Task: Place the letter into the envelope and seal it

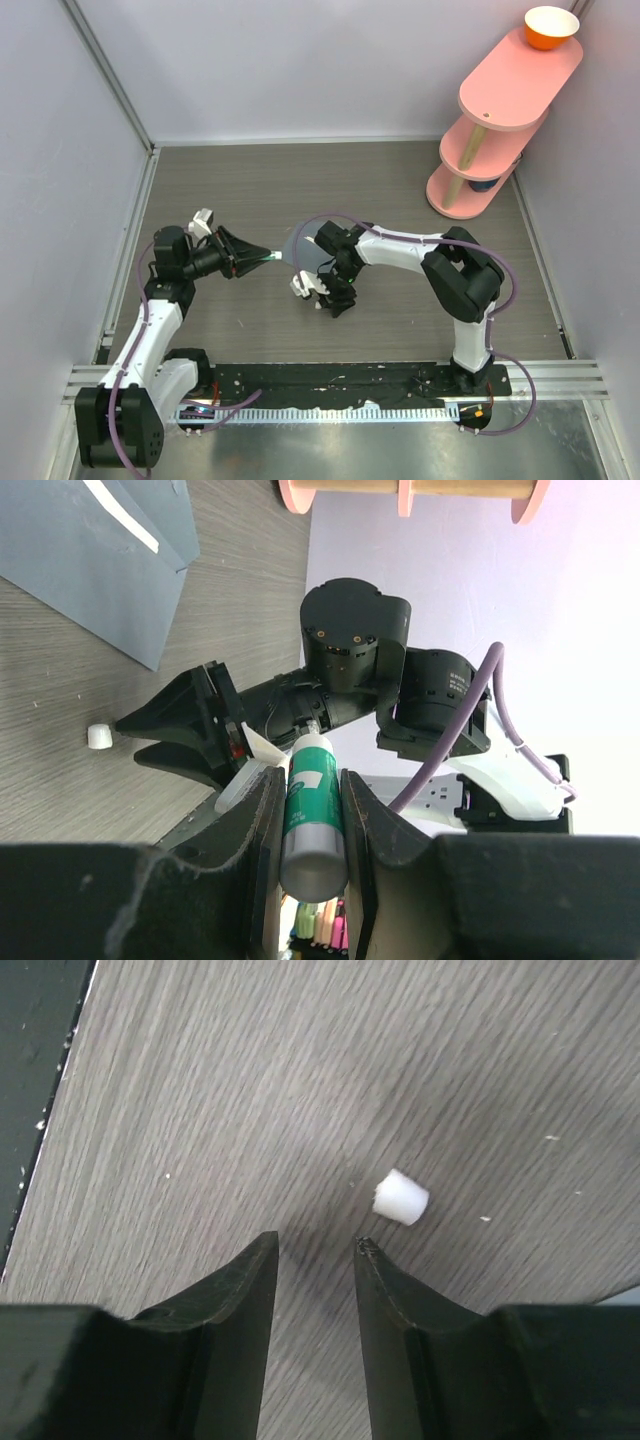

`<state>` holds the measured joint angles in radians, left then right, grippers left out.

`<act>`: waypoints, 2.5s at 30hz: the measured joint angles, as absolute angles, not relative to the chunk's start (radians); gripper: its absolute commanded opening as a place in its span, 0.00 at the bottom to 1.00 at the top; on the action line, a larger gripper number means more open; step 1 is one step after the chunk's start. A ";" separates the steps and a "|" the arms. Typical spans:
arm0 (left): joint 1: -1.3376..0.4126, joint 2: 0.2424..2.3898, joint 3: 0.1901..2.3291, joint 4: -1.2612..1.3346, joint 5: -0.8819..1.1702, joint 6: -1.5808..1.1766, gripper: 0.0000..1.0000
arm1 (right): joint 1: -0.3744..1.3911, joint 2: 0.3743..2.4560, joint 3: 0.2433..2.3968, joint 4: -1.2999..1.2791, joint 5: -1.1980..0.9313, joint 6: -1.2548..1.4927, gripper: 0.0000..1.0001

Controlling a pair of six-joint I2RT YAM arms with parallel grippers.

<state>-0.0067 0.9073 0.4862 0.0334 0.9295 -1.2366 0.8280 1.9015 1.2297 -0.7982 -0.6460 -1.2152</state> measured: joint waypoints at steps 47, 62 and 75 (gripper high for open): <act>0.081 0.918 0.455 0.080 0.947 -1.301 0.00 | 0.868 1.848 1.102 -0.381 -0.614 -0.786 0.51; 0.081 0.914 0.448 0.097 0.947 -1.302 0.00 | 0.868 1.796 1.010 -0.239 -0.541 -0.657 0.38; 0.081 0.913 0.440 0.101 0.947 -1.302 0.00 | 0.873 1.761 0.966 -0.212 -0.512 -0.649 0.58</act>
<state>0.0811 0.9131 0.4404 0.1009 0.9466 -1.3018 0.8734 1.7607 0.9665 -0.2123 -0.5121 -0.6491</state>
